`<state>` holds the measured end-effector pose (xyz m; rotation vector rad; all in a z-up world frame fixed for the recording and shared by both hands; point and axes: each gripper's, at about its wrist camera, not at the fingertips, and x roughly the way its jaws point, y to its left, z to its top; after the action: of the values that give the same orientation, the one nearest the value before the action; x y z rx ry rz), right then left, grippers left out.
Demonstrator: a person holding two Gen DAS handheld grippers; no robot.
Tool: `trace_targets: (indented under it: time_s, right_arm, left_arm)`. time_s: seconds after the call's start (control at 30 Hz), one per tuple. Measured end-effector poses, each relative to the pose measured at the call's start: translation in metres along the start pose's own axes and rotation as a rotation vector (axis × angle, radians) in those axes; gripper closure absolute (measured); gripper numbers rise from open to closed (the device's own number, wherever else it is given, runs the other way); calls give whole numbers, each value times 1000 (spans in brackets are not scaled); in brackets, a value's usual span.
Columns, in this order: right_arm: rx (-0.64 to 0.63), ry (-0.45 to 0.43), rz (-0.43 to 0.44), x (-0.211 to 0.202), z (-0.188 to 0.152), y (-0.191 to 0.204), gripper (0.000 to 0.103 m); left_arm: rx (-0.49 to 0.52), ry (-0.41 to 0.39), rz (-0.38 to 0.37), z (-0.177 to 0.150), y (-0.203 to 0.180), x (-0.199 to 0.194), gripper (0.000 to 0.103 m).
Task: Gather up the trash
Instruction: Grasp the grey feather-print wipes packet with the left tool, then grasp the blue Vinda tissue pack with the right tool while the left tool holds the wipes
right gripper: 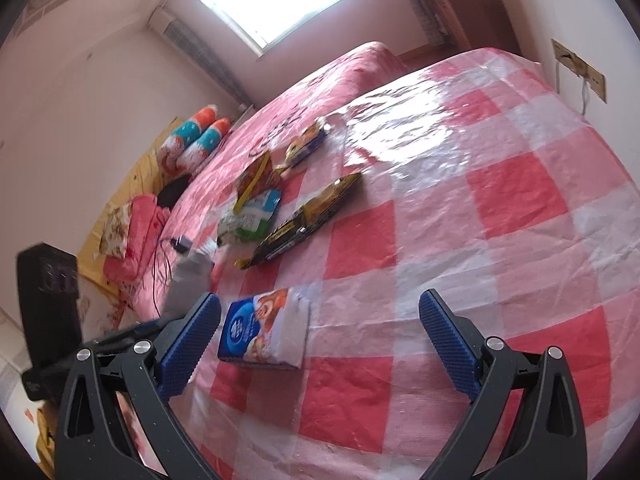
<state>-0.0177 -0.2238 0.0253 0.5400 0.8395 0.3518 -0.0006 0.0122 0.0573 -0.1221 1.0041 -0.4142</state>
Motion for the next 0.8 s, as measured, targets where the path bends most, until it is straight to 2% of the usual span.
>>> trace_targets:
  time_s: [0.23,0.4,0.47,0.7,0.77,0.8]
  right_arm:
    - [-113,70,-6,22,-10,32,5]
    - [-213,102,-94,40,-20,56,5]
    - [-253,106,-144,46,-23,66,5]
    - [-331,97,-224,56,-28,79,5]
    - [-331,103,-233,58,-28,79,7]
    - [-328,105,-235,59,-28,78,12]
  left_arm:
    - [-98,-93,-45,-7,18,-35,26]
    - [-143,-127,-61,-14,29,-50,26]
    - [-152,-134,-50,-18,32,-53,26]
    - [-161,-150,1,-31,47,-64,26]
    - [-163,-155,14,-34,52,-67,26]
    - [-164,-155,17,-35,55,-68,26]
